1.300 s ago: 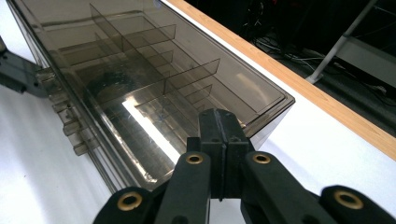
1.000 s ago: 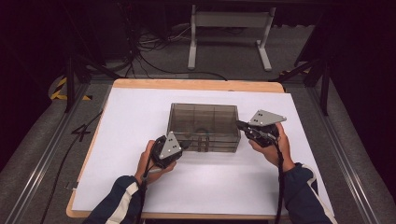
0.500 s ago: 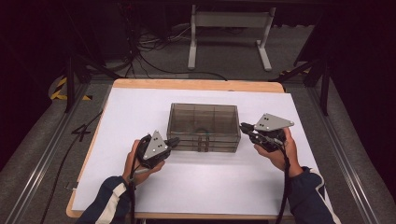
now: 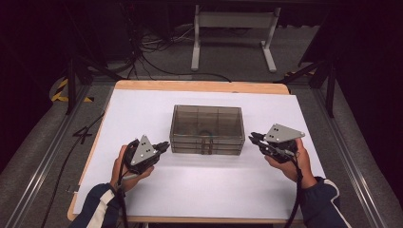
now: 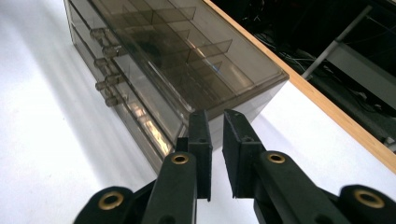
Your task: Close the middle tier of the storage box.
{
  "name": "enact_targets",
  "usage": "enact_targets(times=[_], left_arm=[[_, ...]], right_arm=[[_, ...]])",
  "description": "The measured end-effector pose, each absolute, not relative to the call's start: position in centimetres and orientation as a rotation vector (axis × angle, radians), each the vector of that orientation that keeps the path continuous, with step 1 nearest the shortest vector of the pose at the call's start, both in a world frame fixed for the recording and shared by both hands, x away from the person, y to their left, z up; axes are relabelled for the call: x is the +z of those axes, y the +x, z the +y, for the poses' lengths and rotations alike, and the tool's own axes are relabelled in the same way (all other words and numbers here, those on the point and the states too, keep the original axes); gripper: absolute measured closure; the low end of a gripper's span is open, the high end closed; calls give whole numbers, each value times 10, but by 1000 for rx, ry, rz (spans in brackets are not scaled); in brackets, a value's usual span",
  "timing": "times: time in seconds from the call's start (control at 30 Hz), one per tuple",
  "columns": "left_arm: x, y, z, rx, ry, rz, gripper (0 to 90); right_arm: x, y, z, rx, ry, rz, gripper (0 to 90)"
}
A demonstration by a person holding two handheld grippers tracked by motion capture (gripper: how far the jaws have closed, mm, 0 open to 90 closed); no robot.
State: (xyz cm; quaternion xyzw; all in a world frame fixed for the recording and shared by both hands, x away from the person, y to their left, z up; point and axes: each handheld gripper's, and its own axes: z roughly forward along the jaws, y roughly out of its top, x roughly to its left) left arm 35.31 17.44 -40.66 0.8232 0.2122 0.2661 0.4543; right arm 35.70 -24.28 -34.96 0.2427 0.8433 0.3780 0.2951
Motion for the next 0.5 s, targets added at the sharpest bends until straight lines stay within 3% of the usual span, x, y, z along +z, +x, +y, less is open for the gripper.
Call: enact_targets(times=[0.5], left_arm=[[-415, 349, 198, 654, 2079, 574, 850]], right_arm=[[-363, 342, -255, 960, 652, 2276, 786]])
